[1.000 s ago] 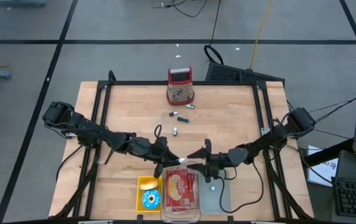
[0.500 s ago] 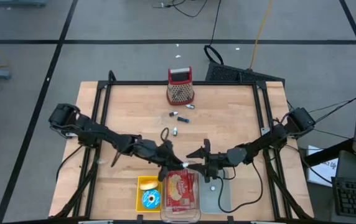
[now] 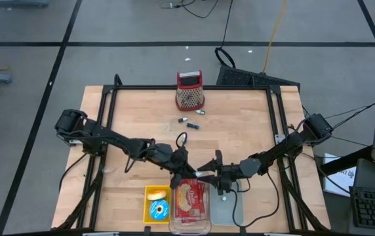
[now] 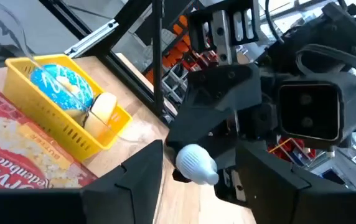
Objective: Pick & Place Food Item
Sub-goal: Put the bottom black food coloring bottle into the gray bin
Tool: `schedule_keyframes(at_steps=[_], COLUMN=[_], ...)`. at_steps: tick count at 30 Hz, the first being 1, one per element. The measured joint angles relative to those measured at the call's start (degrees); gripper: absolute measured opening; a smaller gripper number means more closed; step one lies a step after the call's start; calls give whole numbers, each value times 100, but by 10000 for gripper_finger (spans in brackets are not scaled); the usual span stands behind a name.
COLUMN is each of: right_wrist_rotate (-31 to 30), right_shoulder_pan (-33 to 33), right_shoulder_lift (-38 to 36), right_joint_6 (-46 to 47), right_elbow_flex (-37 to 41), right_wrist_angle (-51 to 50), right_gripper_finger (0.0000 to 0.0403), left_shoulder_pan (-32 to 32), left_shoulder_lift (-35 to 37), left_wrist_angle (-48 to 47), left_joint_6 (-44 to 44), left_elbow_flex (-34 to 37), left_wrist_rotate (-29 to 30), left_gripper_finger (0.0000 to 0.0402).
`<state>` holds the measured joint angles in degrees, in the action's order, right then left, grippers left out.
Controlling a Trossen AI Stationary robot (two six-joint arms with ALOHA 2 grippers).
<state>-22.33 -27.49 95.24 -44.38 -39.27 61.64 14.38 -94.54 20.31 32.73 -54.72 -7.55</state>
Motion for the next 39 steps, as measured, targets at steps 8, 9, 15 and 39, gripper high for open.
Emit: schedule_keyframes(at_steps=[8,9,15,39], right_wrist_rotate=[-4,-4,0,9], right_shoulder_pan=[1,2,2,4], right_shoulder_lift=[0,0,0,0], right_joint_6=[30,39,155,172], right_elbow_flex=[0,0,0,2], right_wrist_angle=[-81,-95,-190,-235], right_gripper_finger=[149,144,121,59], left_shoulder_pan=[-17,-17,-17,-8], left_shoulder_lift=[-2,-2,-1,0], left_wrist_angle=[-102,-99,-73,79], left_joint_6=[5,9,84,-813], left_elbow_flex=[2,2,2,13], left_wrist_rotate=[-2,-4,-11,34], left_gripper_finger=[79,79,79,107])
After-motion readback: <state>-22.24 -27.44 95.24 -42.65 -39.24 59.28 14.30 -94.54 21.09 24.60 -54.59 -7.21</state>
